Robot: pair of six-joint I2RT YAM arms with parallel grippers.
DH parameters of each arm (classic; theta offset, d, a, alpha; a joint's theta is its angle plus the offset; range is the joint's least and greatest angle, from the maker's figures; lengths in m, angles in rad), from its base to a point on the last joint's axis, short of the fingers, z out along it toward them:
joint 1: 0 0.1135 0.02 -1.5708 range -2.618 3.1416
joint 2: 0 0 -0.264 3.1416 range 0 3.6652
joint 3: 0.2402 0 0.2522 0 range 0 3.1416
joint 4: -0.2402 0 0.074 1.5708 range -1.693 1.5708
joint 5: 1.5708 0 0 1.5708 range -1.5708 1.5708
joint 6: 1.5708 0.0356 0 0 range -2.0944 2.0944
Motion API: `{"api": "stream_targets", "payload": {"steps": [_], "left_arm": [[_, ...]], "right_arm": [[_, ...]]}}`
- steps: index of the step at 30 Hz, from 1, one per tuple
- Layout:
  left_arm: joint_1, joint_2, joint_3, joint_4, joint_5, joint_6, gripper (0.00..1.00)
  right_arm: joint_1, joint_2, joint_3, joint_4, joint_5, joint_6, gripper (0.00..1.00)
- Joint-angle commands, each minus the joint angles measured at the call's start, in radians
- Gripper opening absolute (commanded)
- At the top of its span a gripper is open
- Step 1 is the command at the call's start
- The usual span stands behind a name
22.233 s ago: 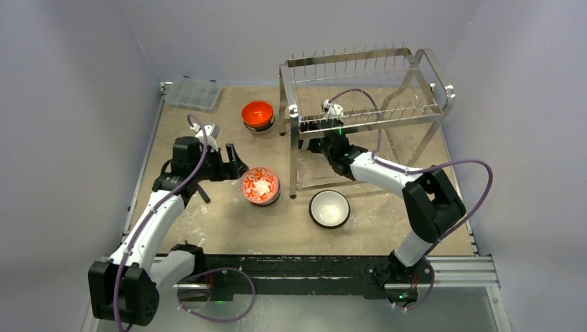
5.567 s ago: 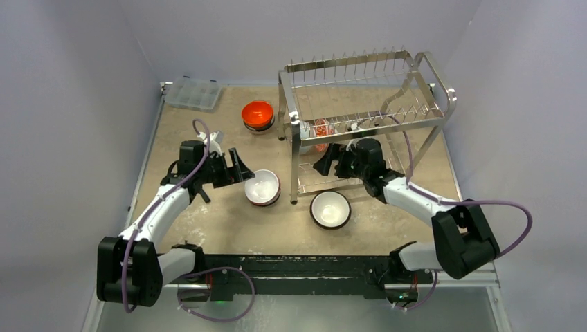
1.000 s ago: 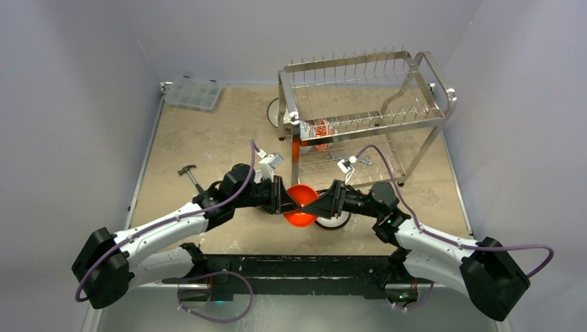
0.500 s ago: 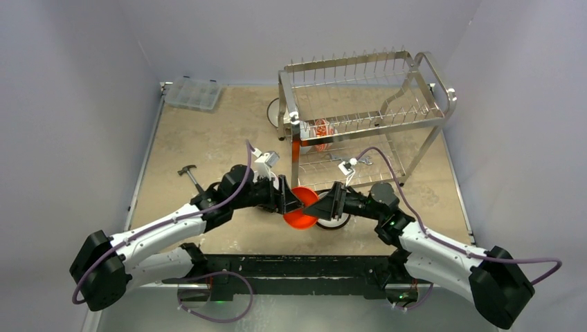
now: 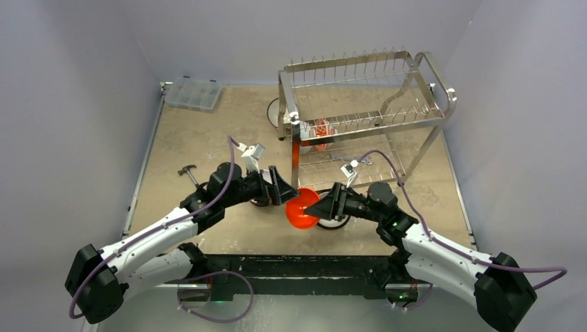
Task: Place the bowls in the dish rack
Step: Place the bowl in the dish rack.
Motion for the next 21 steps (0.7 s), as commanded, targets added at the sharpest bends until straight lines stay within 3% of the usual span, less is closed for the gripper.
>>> {"api": "stream_targets", "payload": {"steps": [1, 6, 12, 21], "left_arm": [[0.103, -0.033, -0.030, 0.055, 0.085, -0.044, 0.99], [0.232, -0.064, -0.049, 0.057, 0.176, -0.050, 0.99], [0.342, -0.061, -0.069, 0.073, 0.267, -0.065, 0.99], [0.591, -0.047, -0.092, 0.093, 0.423, -0.049, 0.99]], "right_arm": [[-0.001, -0.022, 0.062, -0.019, 0.050, -0.024, 0.00], [-0.040, -0.014, 0.103, -0.097, 0.059, -0.061, 0.00], [-0.236, -0.006, 0.109, -0.101, -0.089, -0.083, 0.00], [-0.448, 0.087, 0.178, -0.134, -0.213, -0.192, 0.00]]}}
